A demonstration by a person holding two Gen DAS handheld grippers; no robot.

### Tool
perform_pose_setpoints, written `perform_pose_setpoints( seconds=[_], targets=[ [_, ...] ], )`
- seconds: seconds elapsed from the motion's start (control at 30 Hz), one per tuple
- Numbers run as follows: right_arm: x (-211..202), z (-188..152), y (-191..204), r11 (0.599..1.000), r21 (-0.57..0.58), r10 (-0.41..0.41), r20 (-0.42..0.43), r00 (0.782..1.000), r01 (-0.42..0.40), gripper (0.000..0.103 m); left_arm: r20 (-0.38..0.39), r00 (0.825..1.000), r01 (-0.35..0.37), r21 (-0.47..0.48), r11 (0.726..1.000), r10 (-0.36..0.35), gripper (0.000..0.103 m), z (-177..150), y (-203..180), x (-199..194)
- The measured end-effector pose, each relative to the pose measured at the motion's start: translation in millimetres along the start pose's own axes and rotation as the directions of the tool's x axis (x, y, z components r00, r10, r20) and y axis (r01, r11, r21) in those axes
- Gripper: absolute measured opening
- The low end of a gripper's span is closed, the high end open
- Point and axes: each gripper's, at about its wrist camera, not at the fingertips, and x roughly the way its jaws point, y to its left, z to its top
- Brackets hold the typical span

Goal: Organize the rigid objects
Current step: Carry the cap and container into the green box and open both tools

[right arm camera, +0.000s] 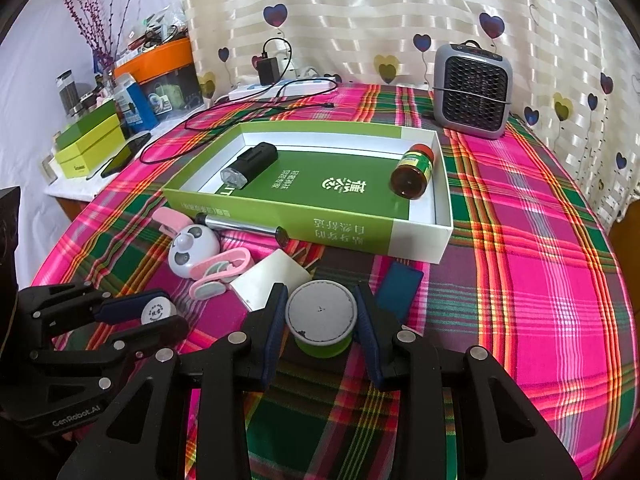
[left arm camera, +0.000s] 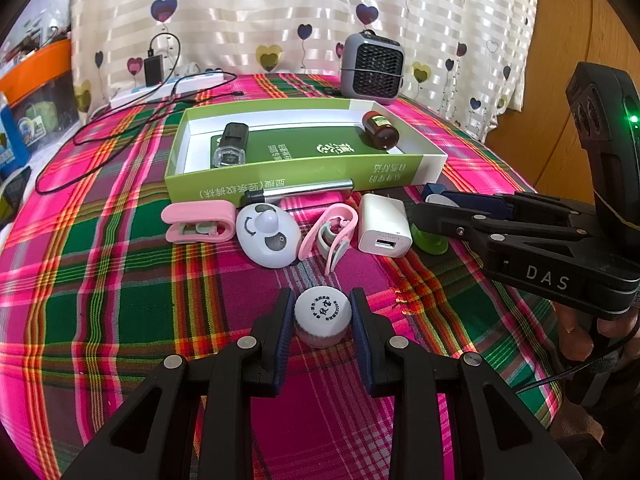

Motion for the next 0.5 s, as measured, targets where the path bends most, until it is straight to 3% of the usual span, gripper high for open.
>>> perform_pose_setpoints(
  seconds=[0.5],
  targets=[
    [-7.2, 9.3, -1.0, 0.998, 0.039, 0.041, 0.017, 0.999, -0.042, 0.035, 0.018, 0.999, 0.040, -0.007, 0.999, -0.040, 0.026, 16.7, 1.5, -9.9]
  ],
)
